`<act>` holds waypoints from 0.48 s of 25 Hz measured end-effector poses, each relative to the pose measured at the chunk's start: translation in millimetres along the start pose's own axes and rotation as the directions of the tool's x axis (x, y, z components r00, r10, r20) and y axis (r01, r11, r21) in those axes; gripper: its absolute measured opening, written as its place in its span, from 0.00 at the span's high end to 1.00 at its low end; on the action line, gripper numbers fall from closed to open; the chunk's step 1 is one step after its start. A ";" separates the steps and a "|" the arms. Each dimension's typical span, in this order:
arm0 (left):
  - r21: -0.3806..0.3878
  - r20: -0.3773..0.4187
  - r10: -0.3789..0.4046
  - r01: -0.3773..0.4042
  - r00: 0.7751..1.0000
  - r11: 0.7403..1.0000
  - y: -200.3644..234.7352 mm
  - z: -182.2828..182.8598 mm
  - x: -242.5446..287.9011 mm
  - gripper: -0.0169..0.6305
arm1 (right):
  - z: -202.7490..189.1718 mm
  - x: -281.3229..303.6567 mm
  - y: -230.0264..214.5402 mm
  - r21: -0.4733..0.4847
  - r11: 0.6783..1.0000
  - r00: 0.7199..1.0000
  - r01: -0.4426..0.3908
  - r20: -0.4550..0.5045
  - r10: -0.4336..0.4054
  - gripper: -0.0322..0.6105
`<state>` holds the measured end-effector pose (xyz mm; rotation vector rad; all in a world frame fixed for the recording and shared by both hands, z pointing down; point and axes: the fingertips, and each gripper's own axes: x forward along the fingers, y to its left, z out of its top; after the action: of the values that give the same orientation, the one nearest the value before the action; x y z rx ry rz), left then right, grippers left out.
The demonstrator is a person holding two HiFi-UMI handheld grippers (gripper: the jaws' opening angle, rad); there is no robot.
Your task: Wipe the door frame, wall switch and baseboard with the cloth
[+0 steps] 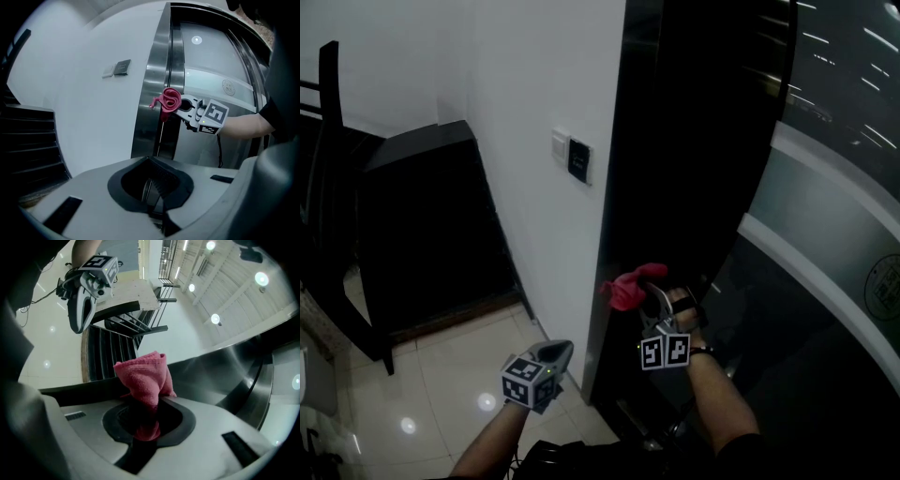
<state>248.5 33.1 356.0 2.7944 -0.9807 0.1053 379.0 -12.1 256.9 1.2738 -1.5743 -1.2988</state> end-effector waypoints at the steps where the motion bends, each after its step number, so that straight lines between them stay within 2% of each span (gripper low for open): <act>1: -0.002 -0.005 0.001 -0.001 1.000 1.000 0.3 -2.0 -1.3 0.99 | -0.4 -0.5 5.6 0.007 1.000 1.000 -0.006 -0.007 0.007 0.85; 12: -0.012 -0.034 -0.005 0.004 0.999 1.000 -3.3 -11.6 0.4 0.99 | -13.6 -2.7 53.8 0.002 0.996 0.994 -0.094 -0.059 0.094 0.85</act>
<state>250.8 37.6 367.0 2.7741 -0.9641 0.1457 379.5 -12.8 312.4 1.2115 -1.5733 -1.1925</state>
